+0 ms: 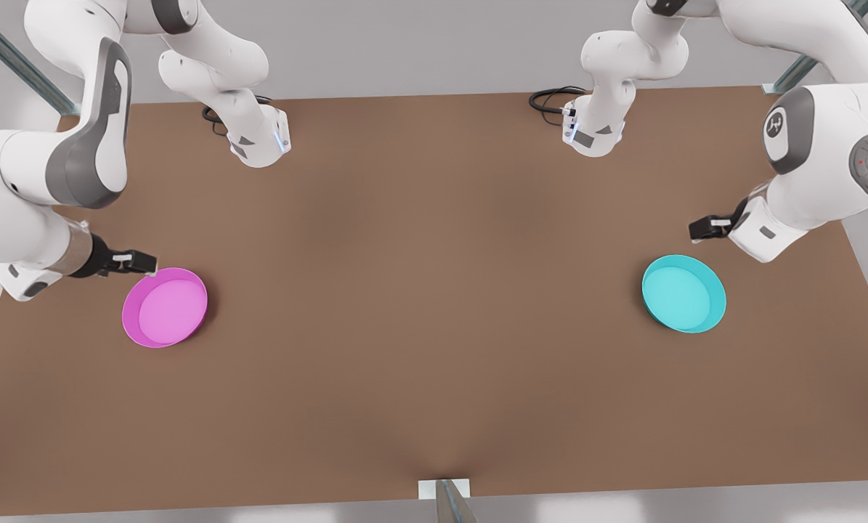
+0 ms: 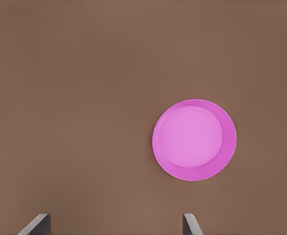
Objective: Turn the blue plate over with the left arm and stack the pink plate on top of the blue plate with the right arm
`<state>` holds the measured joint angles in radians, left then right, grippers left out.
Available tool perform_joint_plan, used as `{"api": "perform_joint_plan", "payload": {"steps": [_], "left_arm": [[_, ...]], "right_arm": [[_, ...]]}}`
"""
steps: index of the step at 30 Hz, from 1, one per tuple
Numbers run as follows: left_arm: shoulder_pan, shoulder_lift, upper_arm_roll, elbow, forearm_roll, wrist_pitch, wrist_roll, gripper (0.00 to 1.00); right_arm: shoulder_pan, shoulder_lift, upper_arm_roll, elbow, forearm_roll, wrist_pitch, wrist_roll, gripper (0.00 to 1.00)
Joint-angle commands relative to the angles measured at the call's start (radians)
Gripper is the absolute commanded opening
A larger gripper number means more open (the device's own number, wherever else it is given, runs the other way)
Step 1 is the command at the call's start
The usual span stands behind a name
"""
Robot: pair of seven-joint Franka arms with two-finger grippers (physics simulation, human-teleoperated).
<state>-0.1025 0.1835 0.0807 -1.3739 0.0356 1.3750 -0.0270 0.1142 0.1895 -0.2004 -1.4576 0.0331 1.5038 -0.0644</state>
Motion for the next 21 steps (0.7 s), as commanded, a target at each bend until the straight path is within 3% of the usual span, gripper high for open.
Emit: {"api": "perform_joint_plan", "payload": {"steps": [1,4,7,11,14,21], "left_arm": [[0.001,0.007,0.005,0.004,-0.014,0.018,-0.028,1.0],[0.046,0.093,0.076,-0.016,-0.069,0.032,-0.019,1.0],[0.294,0.217,0.082,-0.167,-0.181,0.35,0.518,1.0],[0.369,0.261,0.1,-0.439,-0.259,0.783,0.82,1.0],[0.406,0.33,0.1,-0.447,-0.292,0.881,0.918,1.0],[0.451,0.41,0.106,-0.48,-0.372,0.878,0.918,1.0]], "right_arm": [[-0.001,-0.001,-0.001,-0.001,-0.001,0.061,-0.031,1.0],[-0.001,0.001,-0.001,0.0,-0.001,0.061,-0.032,1.0],[-0.108,0.088,-0.008,0.002,0.002,0.127,-0.175,1.0],[-0.243,0.225,-0.008,-0.007,0.017,0.183,-0.342,1.0],[-0.294,0.306,-0.007,-0.006,0.022,0.262,-0.383,1.0],[-0.383,0.415,-0.008,-0.007,0.129,0.343,-0.552,1.0]]}}
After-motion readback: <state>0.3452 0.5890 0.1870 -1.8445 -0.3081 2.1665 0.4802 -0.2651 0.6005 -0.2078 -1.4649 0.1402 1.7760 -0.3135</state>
